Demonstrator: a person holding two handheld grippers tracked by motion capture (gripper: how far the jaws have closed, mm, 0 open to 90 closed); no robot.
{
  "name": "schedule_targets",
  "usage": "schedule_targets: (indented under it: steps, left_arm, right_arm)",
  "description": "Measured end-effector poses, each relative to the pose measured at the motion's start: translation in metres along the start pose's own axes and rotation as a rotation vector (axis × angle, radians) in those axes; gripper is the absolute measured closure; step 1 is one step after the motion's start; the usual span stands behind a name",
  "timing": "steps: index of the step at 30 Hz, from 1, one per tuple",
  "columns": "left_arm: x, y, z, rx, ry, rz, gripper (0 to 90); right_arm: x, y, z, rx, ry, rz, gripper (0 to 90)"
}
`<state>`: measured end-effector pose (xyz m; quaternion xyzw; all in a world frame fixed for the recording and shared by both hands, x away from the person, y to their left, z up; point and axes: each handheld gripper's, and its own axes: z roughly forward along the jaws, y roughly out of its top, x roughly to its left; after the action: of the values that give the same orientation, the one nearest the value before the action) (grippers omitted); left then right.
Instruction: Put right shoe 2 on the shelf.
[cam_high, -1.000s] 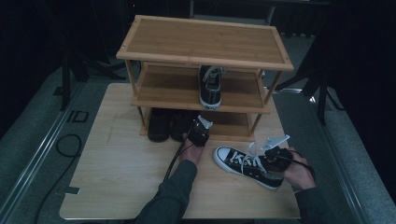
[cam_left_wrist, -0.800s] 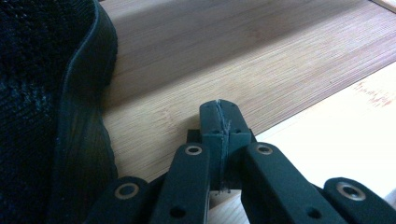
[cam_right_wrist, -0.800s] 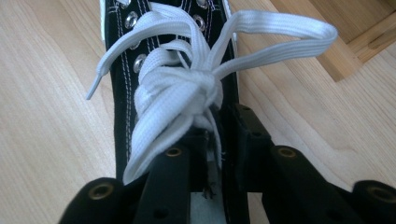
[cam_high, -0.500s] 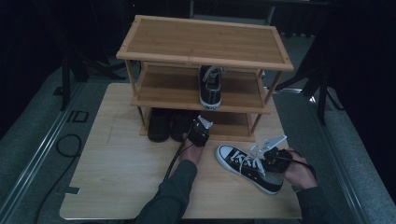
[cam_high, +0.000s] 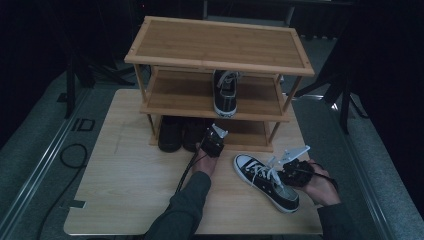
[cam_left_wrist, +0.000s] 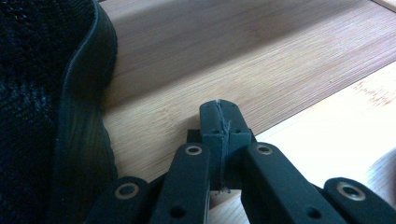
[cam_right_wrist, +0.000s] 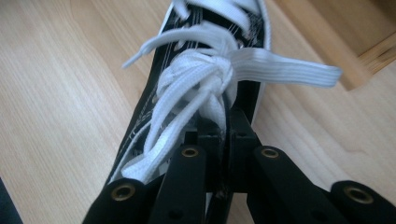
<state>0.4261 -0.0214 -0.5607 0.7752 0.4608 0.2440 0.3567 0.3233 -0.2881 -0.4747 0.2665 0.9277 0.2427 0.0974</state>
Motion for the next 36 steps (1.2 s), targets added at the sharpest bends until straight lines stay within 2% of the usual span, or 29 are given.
schedule_targets:
  steps: [8,17,36]
  left_arm:
    - [0.000,0.000,0.000,-0.002,0.000,0.000,89.8]
    - [0.000,0.000,0.000,0.000,0.000,0.001,89.8]
    - [0.000,0.000,0.000,-0.001,0.002,0.002,89.8]
  right_arm:
    - [-0.004,0.005,-0.009,-0.039,-0.022,0.017,87.3]
    - [-0.007,0.009,-0.014,-0.077,-0.017,0.019,87.4]
    - [-0.005,0.020,-0.028,-0.112,-0.033,0.006,87.3]
